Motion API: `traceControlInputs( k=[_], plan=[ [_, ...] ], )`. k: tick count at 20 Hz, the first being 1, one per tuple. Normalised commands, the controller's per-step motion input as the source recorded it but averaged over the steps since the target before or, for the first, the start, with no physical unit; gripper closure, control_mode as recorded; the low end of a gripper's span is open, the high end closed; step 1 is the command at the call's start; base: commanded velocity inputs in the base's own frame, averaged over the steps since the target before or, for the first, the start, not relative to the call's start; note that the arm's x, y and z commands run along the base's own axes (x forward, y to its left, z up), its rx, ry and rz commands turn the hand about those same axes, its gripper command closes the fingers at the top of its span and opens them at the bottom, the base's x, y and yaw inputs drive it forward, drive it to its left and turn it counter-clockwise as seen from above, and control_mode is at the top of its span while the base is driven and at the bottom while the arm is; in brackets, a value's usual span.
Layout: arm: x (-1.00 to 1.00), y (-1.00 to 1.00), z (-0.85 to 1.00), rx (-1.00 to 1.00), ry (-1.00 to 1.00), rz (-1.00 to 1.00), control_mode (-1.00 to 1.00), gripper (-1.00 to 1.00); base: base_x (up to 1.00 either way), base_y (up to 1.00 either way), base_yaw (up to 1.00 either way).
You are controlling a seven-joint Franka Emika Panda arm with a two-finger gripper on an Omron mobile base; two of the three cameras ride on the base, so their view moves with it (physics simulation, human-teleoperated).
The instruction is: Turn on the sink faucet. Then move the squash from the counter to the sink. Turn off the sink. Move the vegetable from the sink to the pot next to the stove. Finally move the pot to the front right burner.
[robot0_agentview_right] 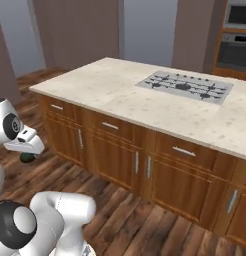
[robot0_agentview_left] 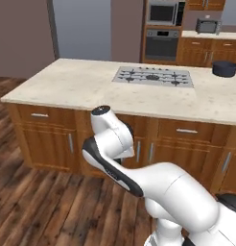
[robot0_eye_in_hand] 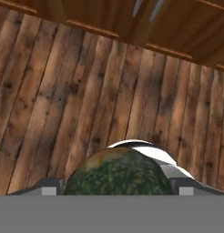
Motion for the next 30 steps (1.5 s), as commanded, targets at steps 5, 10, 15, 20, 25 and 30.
traceControlInputs(
  k=[5, 10, 15, 20, 25, 30],
  plan=[
    [0.00, 0.00, 0.00, 0.00, 0.00, 0.00, 1.00, 1.00, 0.00, -0.64, -0.35],
    [0.00, 0.00, 0.00, 0.00, 0.00, 0.00, 1.00, 1.00, 0.00, -0.81, -0.26],
    [0.00, 0.00, 0.00, 0.00, 0.00, 0.00, 1.00, 1.00, 0.00, -0.87, -0.21],
    [0.00, 0.00, 0.00, 0.00, 0.00, 0.00, 1.00, 1.00, 0.01, -0.88, -0.19],
    [0.00, 0.00, 0.00, 0.00, 0.00, 0.00, 1.00, 1.00, 0.10, -0.87, -0.17],
    [0.00, 0.00, 0.00, 0.00, 0.00, 0.00, 1.00, 1.00, 0.20, -0.82, -0.16]
  ],
)
